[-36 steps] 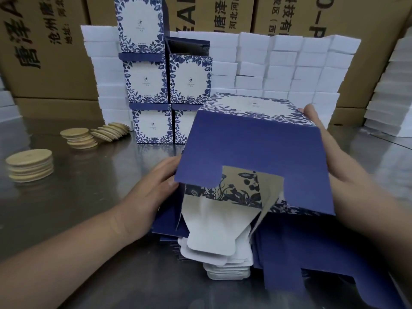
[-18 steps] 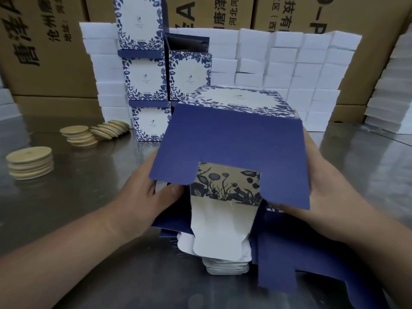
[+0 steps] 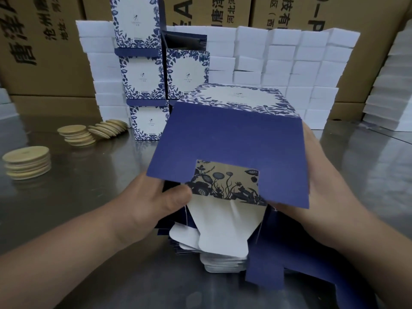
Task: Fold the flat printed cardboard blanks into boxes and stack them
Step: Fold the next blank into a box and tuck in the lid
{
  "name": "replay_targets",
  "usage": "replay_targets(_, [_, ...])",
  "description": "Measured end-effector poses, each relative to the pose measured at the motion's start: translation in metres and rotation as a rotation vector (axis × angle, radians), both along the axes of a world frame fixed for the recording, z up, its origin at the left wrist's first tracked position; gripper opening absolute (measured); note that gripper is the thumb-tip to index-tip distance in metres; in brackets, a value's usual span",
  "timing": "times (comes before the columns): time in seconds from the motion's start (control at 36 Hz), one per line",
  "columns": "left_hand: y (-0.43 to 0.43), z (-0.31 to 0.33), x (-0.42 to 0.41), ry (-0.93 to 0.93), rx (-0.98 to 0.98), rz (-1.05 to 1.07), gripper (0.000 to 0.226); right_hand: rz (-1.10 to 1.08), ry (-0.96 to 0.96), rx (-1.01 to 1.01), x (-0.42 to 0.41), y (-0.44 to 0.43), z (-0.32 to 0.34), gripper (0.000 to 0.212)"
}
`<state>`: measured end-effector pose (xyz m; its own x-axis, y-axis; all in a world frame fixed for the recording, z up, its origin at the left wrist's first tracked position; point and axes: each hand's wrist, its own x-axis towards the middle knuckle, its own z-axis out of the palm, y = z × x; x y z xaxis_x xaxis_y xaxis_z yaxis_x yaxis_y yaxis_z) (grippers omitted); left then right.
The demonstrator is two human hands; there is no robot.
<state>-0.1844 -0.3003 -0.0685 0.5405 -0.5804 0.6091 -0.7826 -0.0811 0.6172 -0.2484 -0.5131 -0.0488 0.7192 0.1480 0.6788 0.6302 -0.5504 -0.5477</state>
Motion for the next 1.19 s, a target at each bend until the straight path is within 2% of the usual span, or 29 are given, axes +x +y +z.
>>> replay_targets(0.03, [-0.002,0.002,0.001,0.058,-0.013,-0.02,0.052,0.016,-0.006,0.017,0.001,-0.002,-0.002,0.072])
replay_targets(0.06, [0.0,-0.003,0.006,0.077,-0.016,-0.015,0.052,0.018,-0.011,0.027,0.003,-0.005,-0.004,0.07])
replay_targets(0.08, [0.001,-0.003,0.008,0.066,-0.033,0.003,0.054,0.009,-0.009,0.031,0.003,-0.006,-0.004,0.07])
replay_targets(0.17, [0.0,-0.006,0.01,0.021,-0.118,0.075,0.037,0.004,-0.043,0.063,0.006,-0.009,-0.009,0.078])
replay_targets(0.25, [0.0,-0.008,0.013,-0.126,-0.204,0.094,0.058,0.054,-0.123,0.104,0.007,-0.011,-0.015,0.076])
replay_targets(0.31, [-0.001,-0.011,0.016,-0.27,-0.234,0.114,0.055,0.088,-0.107,0.171,0.007,-0.013,-0.018,0.074])
replay_targets(0.39, [-0.002,-0.012,0.019,-0.328,-0.304,0.113,0.054,0.08,-0.108,0.221,0.009,-0.015,-0.018,0.067])
replay_targets(0.56, [0.006,-0.014,0.025,-0.365,-0.261,0.179,0.05,-0.002,-0.13,0.237,0.009,-0.014,-0.018,0.06])
replay_targets(0.81, [0.001,-0.011,0.019,-0.44,-0.161,0.316,0.03,-0.097,-0.135,0.17,0.008,-0.012,-0.018,0.047])
replay_targets(0.97, [0.001,-0.008,0.013,-0.431,-0.095,0.384,0.031,-0.164,-0.184,0.074,0.006,-0.01,-0.015,0.035])
replay_targets(1.19, [-0.001,-0.007,0.008,-0.385,0.04,0.454,0.043,-0.141,-0.205,-0.029,0.008,-0.01,-0.013,0.042])
